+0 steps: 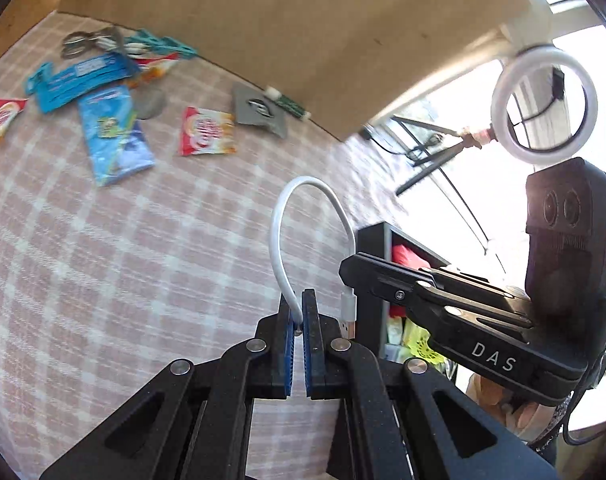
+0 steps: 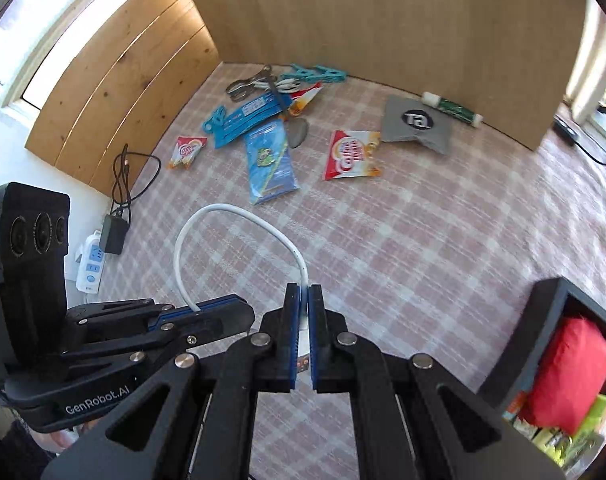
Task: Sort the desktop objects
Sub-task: 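Carry the white USB cable into the black tray and release it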
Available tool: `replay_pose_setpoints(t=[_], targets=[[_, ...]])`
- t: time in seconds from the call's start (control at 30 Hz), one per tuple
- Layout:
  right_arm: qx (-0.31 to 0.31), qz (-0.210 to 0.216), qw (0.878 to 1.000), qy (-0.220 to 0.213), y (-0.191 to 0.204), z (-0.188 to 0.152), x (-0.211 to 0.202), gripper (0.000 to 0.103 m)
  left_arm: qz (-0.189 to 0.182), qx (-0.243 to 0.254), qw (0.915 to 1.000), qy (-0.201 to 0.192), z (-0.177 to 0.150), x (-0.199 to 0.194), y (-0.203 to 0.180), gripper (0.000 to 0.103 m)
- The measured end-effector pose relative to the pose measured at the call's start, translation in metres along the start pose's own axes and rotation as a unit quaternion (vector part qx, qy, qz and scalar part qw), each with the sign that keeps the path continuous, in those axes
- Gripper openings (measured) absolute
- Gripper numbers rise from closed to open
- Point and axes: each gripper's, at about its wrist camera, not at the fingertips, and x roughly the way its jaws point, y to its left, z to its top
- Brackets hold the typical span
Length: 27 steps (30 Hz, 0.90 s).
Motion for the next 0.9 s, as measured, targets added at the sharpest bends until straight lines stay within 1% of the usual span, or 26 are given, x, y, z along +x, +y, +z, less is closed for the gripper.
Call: replay_pose_setpoints(t=[0.1,0.17,0.3,0.4,0.47,0.5,0.53,0.57,0.6,0.67,0.73,0.9], targets=[[0.044,-0.026,0.998,-0.024,-0.045,-0.03,-0.044,0.004,-0.017,0.054,0.9979,0.032,-0.006,0.028,-0.052,0.003],[0.076,-0.043,0.995,-0.037,-0.074,-0.051,-0.07,0.004,-0.024,0.091,0.994,0.054,-0.014,0.046,-0.087,0.003],[0.141,-0.071,0.986,-0.058,-0.131,-0.094,-0.113,0.004,-0.034,0.159,0.9822,0.095,-0.032,0.078,-0.148,0.003],[0.182,-0.092,0.977,-0.067,-0.163,-0.125,-0.137,0.004,-0.021,0.206,0.9717,0.113,-0.046,0.097,-0.183,0.004],[0.208,-0.1,0.971,-0.07,-0.179,-0.145,-0.147,0.004,-0.006,0.236,0.9635,0.125,-0.056,0.106,-0.2,0.019],[0.213,-0.1,0.969,-0.072,-0.184,-0.153,-0.15,0.004,0.008,0.249,0.9598,0.128,-0.059,0.11,-0.206,0.044],[0.212,-0.099,0.969,-0.075,-0.187,-0.16,-0.154,0.004,0.018,0.259,0.9577,0.124,-0.061,0.111,-0.208,0.062],[0.212,-0.102,0.969,-0.073,-0.189,-0.164,-0.157,0.005,0.021,0.266,0.9568,0.115,-0.063,0.11,-0.209,0.064],[0.218,-0.112,0.966,-0.077,-0.192,-0.168,-0.161,0.007,0.024,0.269,0.9567,0.109,-0.062,0.107,-0.209,0.064],[0.217,-0.132,0.963,-0.085,-0.193,-0.169,-0.167,0.015,0.023,0.262,0.9588,0.106,-0.06,0.105,-0.204,0.064],[0.216,-0.136,0.962,-0.095,-0.191,-0.167,-0.172,0.018,0.025,0.253,0.9618,0.102,-0.056,0.101,-0.197,0.062],[0.187,-0.138,0.967,-0.103,-0.172,-0.146,-0.167,0.025,0.042,0.239,0.9669,0.078,-0.04,0.089,-0.171,0.06]])
